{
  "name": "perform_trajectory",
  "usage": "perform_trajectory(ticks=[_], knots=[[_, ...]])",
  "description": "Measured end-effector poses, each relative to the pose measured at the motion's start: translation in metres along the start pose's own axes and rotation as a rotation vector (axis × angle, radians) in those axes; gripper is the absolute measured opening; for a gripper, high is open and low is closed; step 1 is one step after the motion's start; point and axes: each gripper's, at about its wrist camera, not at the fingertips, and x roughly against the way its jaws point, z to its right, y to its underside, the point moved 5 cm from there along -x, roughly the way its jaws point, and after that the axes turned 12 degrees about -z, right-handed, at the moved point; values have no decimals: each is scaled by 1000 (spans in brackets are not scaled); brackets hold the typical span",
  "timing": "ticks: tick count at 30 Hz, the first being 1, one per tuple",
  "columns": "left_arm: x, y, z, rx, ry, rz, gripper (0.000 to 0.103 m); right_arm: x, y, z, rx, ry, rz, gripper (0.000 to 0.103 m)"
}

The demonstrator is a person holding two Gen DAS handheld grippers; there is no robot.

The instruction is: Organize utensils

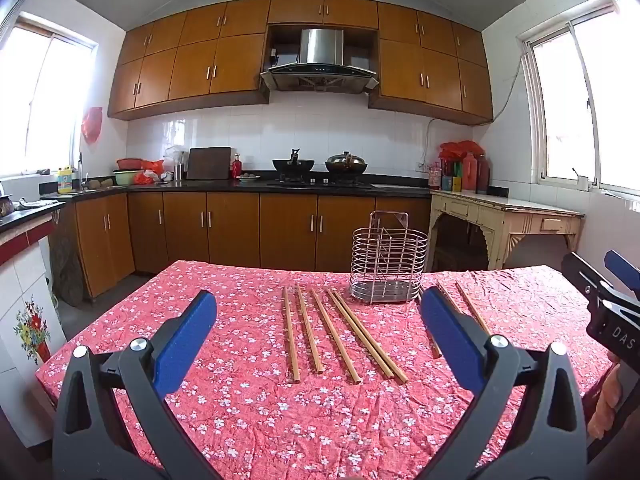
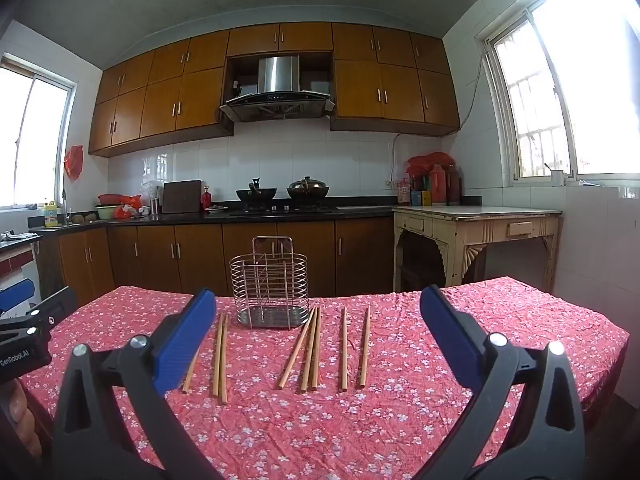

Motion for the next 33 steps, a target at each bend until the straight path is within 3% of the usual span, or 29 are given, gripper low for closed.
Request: perform_trajectory(ticks=[33], knots=[[0,0,0,4,4,0,101,2,-1,-2,4,0,3,99]])
